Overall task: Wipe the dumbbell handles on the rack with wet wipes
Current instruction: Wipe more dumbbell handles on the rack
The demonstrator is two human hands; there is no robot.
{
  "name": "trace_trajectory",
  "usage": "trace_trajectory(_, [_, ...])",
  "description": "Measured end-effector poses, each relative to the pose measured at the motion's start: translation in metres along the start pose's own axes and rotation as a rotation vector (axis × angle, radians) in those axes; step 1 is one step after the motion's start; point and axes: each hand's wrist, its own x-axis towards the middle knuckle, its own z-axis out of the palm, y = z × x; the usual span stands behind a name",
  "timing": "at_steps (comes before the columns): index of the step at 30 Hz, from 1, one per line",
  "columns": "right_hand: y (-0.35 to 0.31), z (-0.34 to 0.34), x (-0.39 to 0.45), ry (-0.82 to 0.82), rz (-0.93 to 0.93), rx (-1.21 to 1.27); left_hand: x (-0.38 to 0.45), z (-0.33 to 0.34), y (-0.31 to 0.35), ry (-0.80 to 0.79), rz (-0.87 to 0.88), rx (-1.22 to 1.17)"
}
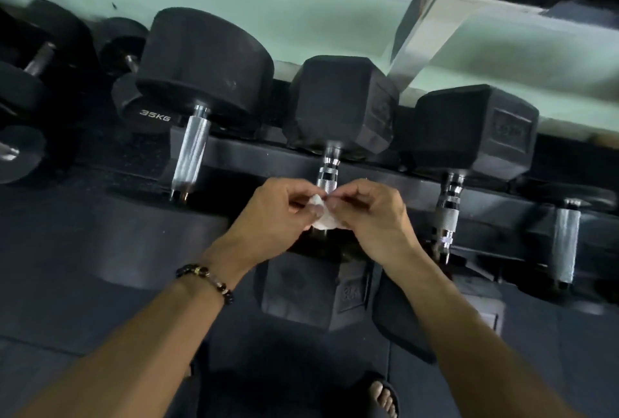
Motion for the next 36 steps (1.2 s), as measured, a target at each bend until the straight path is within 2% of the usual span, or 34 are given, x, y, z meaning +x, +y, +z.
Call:
trace_trajectory(3, [0.012, 0.01, -0.008, 0.15, 0.082, 0.127, 0.013, -0.001, -0.017, 0.068, -0.016, -0.056])
trace_trajectory(5, [0.025, 0.017, -0.017, 0.29, 0.126, -0.016, 0.02, -0.004, -0.03, 0.108, -0.072, -0.113])
trace_trajectory(8, [0.039, 0.035, -0.034, 0.382, 0.189, -0.236, 0.044, -0.001, -0.044, 0.208, -0.149, -0.192])
trace_trajectory(10, [0.048, 0.048, -0.04, 0.452, 0.175, -0.247, 0.064, 0.007, -0.044, 0.296, -0.212, -0.313])
trace_trajectory(12, [0.048, 0.055, -0.04, 0.493, 0.186, -0.15, 0.084, 0.02, -0.036, 0.345, -0.282, -0.488])
trace_trajectory(16, [0.053, 0.061, -0.036, 0.523, 0.214, -0.112, 0.106, 0.027, -0.02, 0.241, -0.435, -0.678])
trace_trajectory(20, [0.052, 0.06, -0.039, 0.514, 0.192, -0.119, 0.082, 0.018, -0.035, 0.007, -0.517, -0.696])
trace_trajectory(22, [0.051, 0.06, -0.039, 0.496, 0.177, -0.123, 0.076, 0.012, -0.038, -0.083, -0.495, -0.748])
trace_trajectory(23, [0.05, 0.06, -0.04, 0.496, 0.17, -0.137, 0.082, 0.011, -0.037, -0.083, -0.462, -0.783])
trace_trajectory(25, [0.049, 0.061, -0.041, 0.502, 0.156, -0.168, 0.103, 0.009, -0.031, 0.035, -0.406, -0.821])
trace_trajectory(27, [0.051, 0.062, -0.039, 0.497, 0.135, -0.182, 0.119, 0.015, -0.027, 0.103, -0.419, -0.756])
trace_trajectory(28, [0.052, 0.063, -0.039, 0.497, 0.123, -0.188, 0.118, 0.019, -0.028, 0.082, -0.453, -0.726])
trace_trajectory(31, [0.057, 0.064, -0.039, 0.511, 0.103, -0.201, 0.096, 0.016, -0.041, -0.133, -0.532, -0.627])
trace_trajectory(33, [0.058, 0.065, -0.039, 0.499, 0.118, -0.221, 0.085, 0.007, -0.051, -0.245, -0.504, -0.533])
trace_trajectory(35, [0.059, 0.065, -0.039, 0.495, 0.121, -0.241, 0.089, 0.003, -0.048, -0.251, -0.431, -0.572])
trace_trajectory(36, [0.059, 0.066, -0.039, 0.491, 0.125, -0.25, 0.097, 0.005, -0.042, -0.189, -0.407, -0.649])
